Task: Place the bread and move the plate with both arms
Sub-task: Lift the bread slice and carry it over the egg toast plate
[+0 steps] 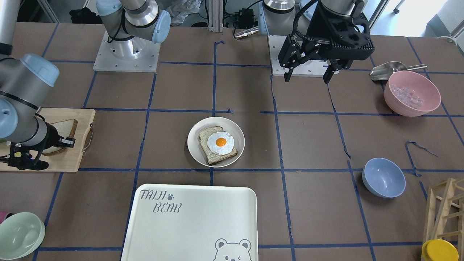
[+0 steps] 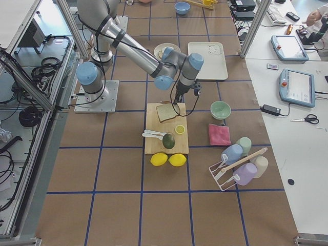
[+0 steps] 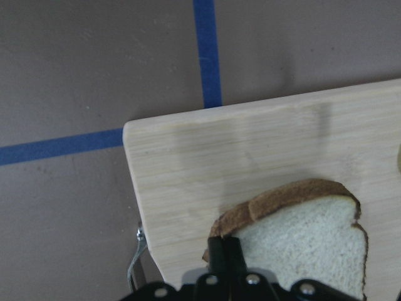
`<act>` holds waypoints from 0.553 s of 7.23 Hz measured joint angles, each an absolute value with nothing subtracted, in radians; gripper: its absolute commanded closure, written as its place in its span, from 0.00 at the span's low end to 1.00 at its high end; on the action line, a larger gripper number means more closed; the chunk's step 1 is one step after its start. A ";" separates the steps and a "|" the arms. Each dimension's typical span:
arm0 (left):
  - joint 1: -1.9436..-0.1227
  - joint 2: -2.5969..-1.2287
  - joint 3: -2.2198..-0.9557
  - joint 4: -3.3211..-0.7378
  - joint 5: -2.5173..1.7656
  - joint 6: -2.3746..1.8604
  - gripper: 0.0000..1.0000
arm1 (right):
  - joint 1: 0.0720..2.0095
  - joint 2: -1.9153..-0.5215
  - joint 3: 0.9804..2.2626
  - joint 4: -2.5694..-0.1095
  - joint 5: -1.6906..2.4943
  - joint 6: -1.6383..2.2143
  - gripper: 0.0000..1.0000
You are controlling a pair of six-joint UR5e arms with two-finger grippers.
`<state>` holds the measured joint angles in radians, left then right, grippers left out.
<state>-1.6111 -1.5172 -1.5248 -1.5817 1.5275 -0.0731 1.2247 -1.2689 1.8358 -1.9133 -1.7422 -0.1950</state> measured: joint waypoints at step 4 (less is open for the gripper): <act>-1.609 -1.513 -1.525 -1.583 1.528 -0.067 0.00 | 1.434 -1.339 1.606 -1.537 -1.613 0.084 1.00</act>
<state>-1.6089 -1.5125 -1.5248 -1.5835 1.5282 -0.0671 1.4340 -1.3395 1.6061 -1.5371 -1.6134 0.0840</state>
